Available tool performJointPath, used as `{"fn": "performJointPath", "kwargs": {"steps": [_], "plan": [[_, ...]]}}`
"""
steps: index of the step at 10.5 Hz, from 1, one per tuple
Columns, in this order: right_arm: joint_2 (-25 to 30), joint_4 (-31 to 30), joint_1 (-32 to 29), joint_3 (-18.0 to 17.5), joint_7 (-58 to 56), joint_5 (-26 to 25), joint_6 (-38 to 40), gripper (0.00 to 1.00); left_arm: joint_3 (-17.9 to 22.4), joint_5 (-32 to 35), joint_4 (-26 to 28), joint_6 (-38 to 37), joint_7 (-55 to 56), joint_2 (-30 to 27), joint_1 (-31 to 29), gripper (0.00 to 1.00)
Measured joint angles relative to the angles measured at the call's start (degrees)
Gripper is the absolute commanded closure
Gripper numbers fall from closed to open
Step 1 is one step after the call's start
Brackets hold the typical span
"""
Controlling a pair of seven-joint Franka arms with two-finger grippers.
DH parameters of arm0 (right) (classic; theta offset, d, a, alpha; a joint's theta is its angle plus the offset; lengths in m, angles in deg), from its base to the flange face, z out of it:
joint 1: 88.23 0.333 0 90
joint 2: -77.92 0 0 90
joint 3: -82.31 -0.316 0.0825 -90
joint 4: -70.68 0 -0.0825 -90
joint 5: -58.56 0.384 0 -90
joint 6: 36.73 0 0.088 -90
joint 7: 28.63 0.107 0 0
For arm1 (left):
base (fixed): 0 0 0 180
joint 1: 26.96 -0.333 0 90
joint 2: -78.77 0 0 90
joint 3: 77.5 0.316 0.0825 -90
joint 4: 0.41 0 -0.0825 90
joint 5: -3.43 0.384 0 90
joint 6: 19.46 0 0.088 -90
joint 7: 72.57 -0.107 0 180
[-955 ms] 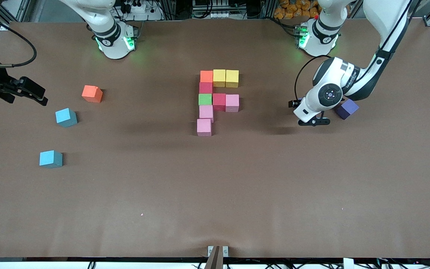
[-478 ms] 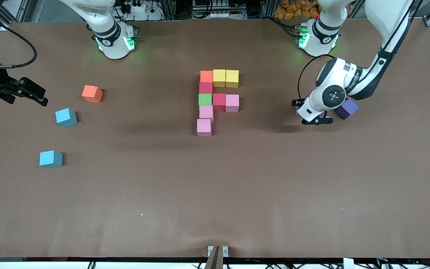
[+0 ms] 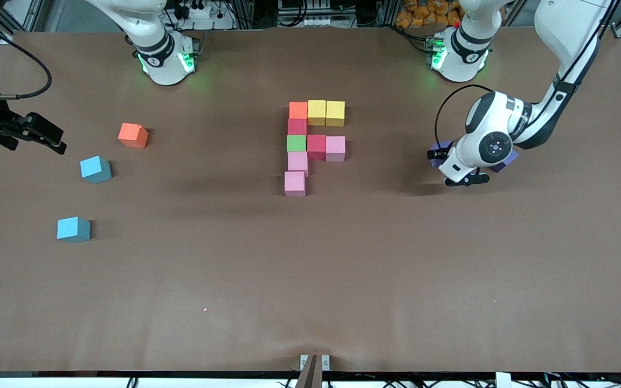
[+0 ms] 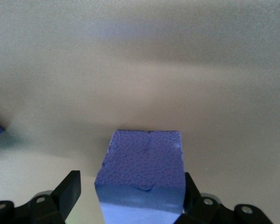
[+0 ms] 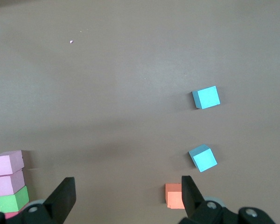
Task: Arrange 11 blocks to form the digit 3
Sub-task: 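Grasp the purple block with the left gripper, then carry the purple block with the left gripper toward the column base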
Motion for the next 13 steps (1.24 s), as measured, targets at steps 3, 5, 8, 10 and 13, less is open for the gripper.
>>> {"fn": "performJointPath", "kwargs": {"steps": [3, 5, 8, 10, 13], "plan": [[-0.1, 0.0, -0.3, 0.3, 0.0, -0.1, 0.1, 0.0, 0.0, -2.6, -0.6, 0.1, 0.0, 0.1, 0.0, 0.6], [-0.1, 0.0, -0.2, 0.3, 0.0, -0.1, 0.1, 0.0, 0.0, -4.7, -1.4, 0.1, 0.5, 0.1, 0.0, 0.69], [-0.2, 0.0, 1.3, 0.0, 0.0, -0.1, 0.1, 0.0, -0.1, -6.1, -7.1, -0.6, 9.1, 0.1, 0.7, 0.7], [-0.7, -0.1, 2.4, -0.1, -0.1, -0.6, 0.1, 0.0, -0.4, -9.2, -13.3, -3.1, 17.0, 0.2, 3.4, 0.71], [-1.7, -0.1, 0.7, 0.5, -6.2, -2.1, -0.3, 0.0, -0.5, -12.5, -22.5, -4.5, 34.0, 2.4, 9.2, 0.71]]}}
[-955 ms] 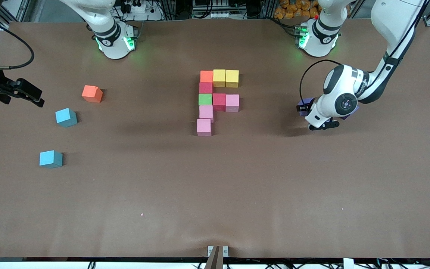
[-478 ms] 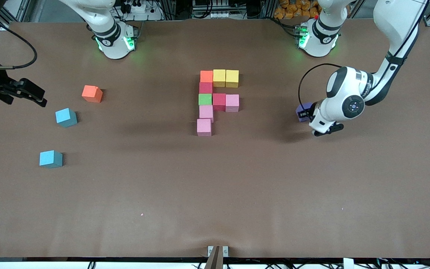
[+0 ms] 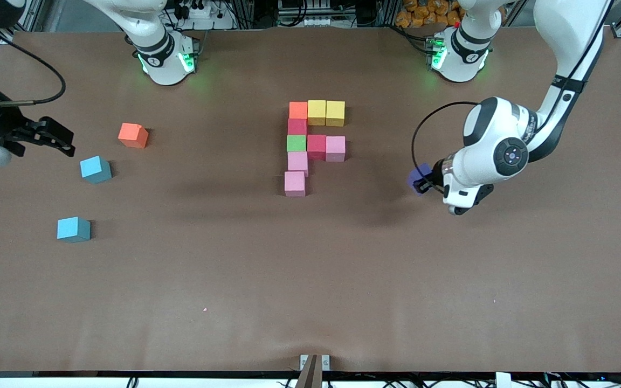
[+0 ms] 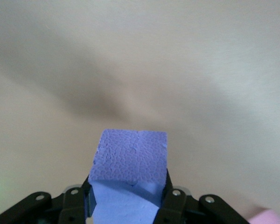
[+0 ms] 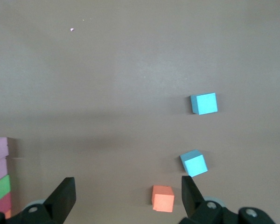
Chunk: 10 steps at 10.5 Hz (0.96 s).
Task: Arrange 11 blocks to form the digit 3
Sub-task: 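Carry the purple block with the left gripper toward the column base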
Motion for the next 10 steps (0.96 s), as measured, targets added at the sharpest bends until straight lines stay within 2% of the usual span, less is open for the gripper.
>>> {"fn": "performJointPath", "kwargs": {"steps": [3, 6, 10], "plan": [[-1.3, 0.1, -3.7, 0.4, -2.0, 0.0, -1.0, 0.0, 0.3, -3.7, -7.3, 0.0, 17.4, 4.3, 6.8, 0.71], [-1.6, 0.1, -5.0, 0.5, -2.1, 0.0, -2.1, 0.0, 6.5, -8.5, -12.1, 0.8, 30.8, 6.7, 18.0, 0.71], [-1.7, 0.1, -4.9, 0.2, -2.1, 0.1, -3.4, 0.0, 9.0, -8.7, -13.5, 11.4, 44.6, 12.7, 24.4, 0.72]]}}
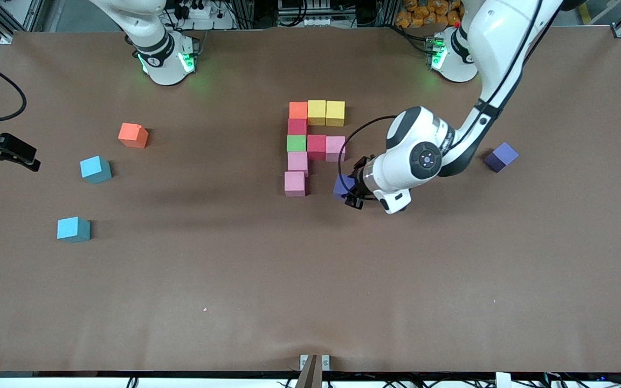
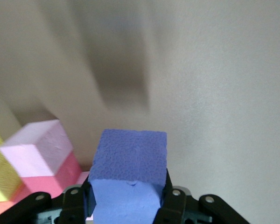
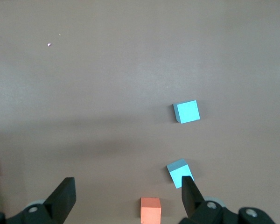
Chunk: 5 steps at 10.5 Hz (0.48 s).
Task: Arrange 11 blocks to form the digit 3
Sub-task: 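Carry the purple block with the left gripper toward the column base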
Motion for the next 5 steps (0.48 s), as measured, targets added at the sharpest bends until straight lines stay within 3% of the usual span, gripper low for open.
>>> {"fn": "performJointPath", "kwargs": {"steps": [3, 5], "plan": [[-0.1, 0.0, 1.1, -0.6, 0.0, 0.0, -0.7, 0.0, 0.6, 0.0, -0.3, 7.3, 8.9, 3.7, 3.5, 0.72], [-0.3, 0.0, 1.4, -0.6, 0.0, 0.0, -0.7, 0.0, 1.3, 0.0, -0.3, 7.8, 12.4, 4.5, 5.0, 0.72]]}}
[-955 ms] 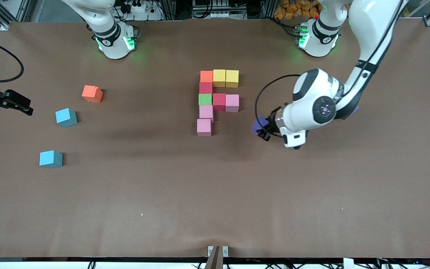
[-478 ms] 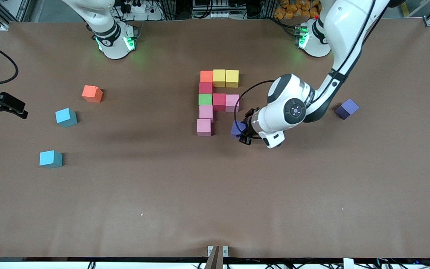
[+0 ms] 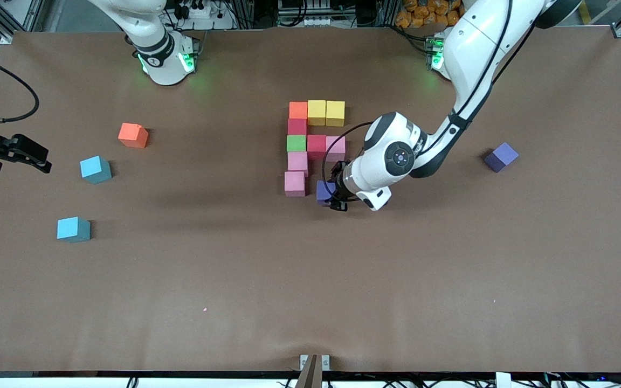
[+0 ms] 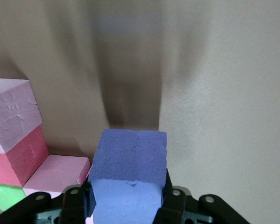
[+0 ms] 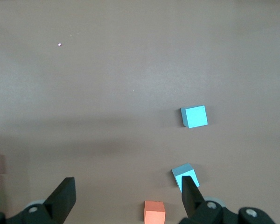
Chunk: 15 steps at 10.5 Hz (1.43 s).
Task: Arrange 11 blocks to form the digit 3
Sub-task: 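Carry the purple block with the left gripper toward the column base, then lower the purple block beside the bottom pink block and open the left gripper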
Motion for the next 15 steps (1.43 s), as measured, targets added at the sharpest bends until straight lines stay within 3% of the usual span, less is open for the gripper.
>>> {"fn": "performJointPath", "kwargs": {"steps": [2, 4, 6, 11, 15], "plan": [[-0.2, 0.0, 1.3, 0.9, -0.1, 0.0, 0.0, 0.0, 0.2, 0.0, 0.0, 0.0, 0.9, 0.2, 0.1, 0.72], [-0.2, 0.0, 6.7, 6.9, -0.1, 0.0, -0.1, 0.0, 0.2, 0.0, 0.1, 1.5, 0.9, 0.8, 0.5, 0.72], [-0.4, 0.0, 8.8, 9.8, -0.1, 0.0, -0.2, 0.0, 0.2, 0.0, 0.3, 2.6, 0.9, 1.6, 1.6, 0.72], [-0.5, 0.7, 10.2, 11.5, 0.0, 0.1, -0.3, 0.0, 0.2, 0.0, 0.9, 5.3, 1.2, 2.8, 2.9, 0.72], [-0.5, 0.7, 10.2, 11.9, 0.0, 3.8, -0.1, 0.0, 0.3, 0.0, 1.7, 6.9, 1.5, 3.2, 3.5, 0.71]]}}
